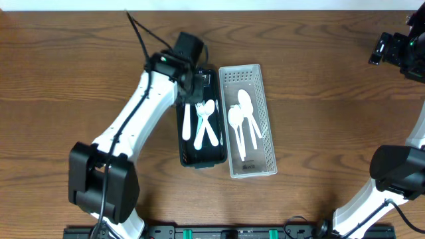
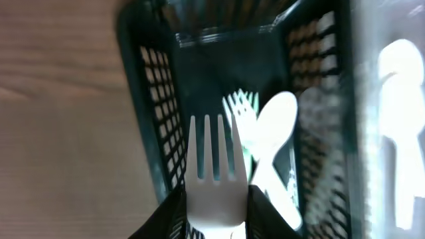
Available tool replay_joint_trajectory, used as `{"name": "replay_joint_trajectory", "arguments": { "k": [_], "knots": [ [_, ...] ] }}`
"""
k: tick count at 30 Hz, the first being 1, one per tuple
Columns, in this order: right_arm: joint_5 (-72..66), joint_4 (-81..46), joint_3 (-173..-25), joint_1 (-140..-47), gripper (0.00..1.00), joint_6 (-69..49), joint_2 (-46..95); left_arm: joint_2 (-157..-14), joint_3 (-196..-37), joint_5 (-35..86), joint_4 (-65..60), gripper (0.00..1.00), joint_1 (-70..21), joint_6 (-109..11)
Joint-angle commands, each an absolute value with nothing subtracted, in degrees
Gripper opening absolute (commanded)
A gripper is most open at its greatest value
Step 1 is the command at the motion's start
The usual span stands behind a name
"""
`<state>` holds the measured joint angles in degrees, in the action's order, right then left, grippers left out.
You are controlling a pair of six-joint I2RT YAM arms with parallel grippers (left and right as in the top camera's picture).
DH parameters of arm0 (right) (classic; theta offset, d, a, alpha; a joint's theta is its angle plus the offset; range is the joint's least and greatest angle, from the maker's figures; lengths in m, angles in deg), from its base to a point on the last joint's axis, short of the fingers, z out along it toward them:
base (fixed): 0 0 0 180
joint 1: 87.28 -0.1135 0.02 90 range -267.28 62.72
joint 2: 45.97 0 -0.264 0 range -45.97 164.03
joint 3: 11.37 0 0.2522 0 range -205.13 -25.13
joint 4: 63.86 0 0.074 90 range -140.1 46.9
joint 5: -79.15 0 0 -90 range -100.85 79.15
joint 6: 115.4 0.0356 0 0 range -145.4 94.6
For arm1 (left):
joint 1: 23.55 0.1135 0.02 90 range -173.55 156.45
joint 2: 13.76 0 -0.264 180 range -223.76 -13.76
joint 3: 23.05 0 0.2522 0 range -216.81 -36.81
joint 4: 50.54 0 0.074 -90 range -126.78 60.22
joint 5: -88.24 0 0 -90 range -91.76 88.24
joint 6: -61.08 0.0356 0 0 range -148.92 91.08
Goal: Pack container
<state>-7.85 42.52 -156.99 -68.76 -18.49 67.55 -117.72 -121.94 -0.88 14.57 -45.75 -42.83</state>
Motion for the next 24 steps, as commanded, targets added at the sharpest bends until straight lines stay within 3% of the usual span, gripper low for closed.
{"name": "replay_joint_trajectory", "arguments": {
  "k": [1, 9, 10, 11, 12, 19, 24],
  "knots": [
    [-8.0, 42.2, -155.3, -69.3, 0.95, -19.9, 67.6, -118.0, -117.0, -1.8, 11.9, 0.06, -45.7, -43.9],
    [-8.0, 38.5, -147.7, -72.1, 0.94, -20.4, 67.6, -118.4, -112.7, -1.8, 7.9, 0.07, -45.7, -43.8],
    [-8.0, 38.1, -146.8, -72.4, 0.94, -20.5, 67.6, -118.4, -112.7, -1.8, 7.6, 0.16, -45.7, -43.8],
    [-8.0, 37.7, -146.0, -72.7, 0.93, -20.8, 67.6, -118.3, -112.7, -1.8, 7.4, 0.35, -45.7, -43.8],
    [-8.1, 37.6, -145.6, -73.0, 0.93, -20.9, 67.6, -118.3, -112.7, -1.8, 7.3, 0.47, -45.7, -43.8],
    [-8.0, 36.2, -145.4, -75.2, 0.93, -21.9, 67.5, -117.4, -117.2, -1.8, 7.5, 0.76, -45.7, -38.3],
    [-6.9, 34.7, -145.4, -78.9, 0.93, -22.5, 67.5, -114.4, -126.9, -2.1, 11.8, 0.86, -45.6, -35.1]
  ]
}}
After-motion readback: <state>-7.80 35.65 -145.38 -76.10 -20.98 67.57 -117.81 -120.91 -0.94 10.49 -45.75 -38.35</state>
